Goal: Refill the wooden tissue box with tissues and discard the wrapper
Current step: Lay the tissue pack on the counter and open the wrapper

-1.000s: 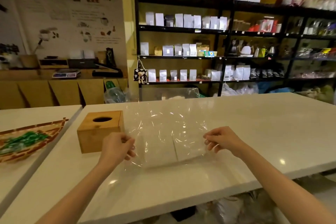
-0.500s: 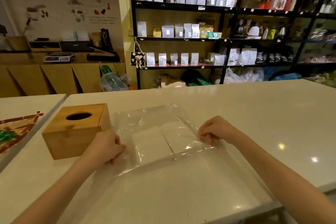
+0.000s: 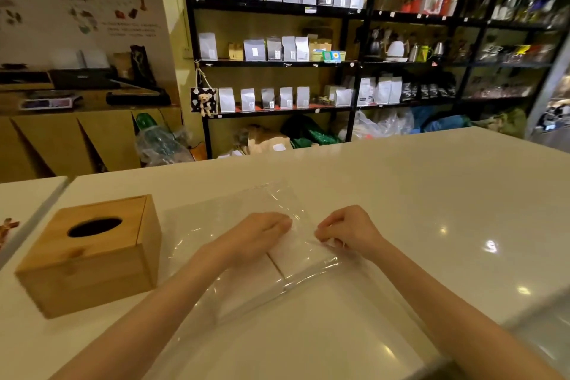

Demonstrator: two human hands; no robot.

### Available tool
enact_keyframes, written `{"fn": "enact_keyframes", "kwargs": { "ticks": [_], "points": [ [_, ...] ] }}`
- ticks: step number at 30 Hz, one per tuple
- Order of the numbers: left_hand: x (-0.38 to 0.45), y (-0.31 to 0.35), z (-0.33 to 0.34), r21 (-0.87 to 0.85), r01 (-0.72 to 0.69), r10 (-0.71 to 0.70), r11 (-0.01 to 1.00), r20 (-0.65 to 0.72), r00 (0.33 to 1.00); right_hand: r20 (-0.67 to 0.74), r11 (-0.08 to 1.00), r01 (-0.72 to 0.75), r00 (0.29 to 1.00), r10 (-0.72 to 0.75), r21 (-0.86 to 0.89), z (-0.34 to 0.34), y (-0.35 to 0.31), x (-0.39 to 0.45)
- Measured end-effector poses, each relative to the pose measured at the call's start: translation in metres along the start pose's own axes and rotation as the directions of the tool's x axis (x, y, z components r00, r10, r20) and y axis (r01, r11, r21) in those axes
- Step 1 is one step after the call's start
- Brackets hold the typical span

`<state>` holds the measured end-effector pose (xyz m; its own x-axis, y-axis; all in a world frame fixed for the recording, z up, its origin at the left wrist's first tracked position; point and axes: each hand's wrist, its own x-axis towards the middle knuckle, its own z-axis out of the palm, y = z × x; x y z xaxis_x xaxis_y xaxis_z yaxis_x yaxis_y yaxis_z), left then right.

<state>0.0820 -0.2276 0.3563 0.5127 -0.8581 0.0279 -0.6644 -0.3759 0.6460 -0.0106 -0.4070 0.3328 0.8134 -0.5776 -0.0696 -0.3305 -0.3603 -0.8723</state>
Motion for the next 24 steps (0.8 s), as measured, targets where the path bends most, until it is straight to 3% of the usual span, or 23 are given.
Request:
{"fn": "enact_keyframes", "kwargs": {
  "ticks": [3,10,15,18,24],
  "points": [
    [0.005,-0.008,0.004,-0.225,0.110,-0.101,0.968,0.051,0.994,-0.008,1.000,0.019,1.000,-0.019,0.019,0.002,-0.002,-0.001],
    [0.005,-0.013,0.000,-0.303,0.206,-0.152,0.931,0.193,0.969,-0.034,0.973,0.182,0.983,-0.179,0.142,-0.021,-0.007,-0.013],
    [0.003,-0.014,-0.016,-0.426,0.240,-0.154,0.872,0.227,0.962,0.267,0.903,0.193,0.913,-0.309,0.383,-0.051,-0.019,-0.023],
    [-0.004,-0.012,-0.026,-0.321,0.178,-0.123,0.930,0.186,0.975,0.520,0.886,0.058,0.791,-0.322,0.460,-0.059,-0.020,-0.029],
    [-0.024,-0.021,-0.022,0.091,0.103,-0.117,0.991,0.170,0.978,0.723,0.972,-0.141,0.689,-0.039,0.186,-0.049,-0.014,-0.041]
  ]
}}
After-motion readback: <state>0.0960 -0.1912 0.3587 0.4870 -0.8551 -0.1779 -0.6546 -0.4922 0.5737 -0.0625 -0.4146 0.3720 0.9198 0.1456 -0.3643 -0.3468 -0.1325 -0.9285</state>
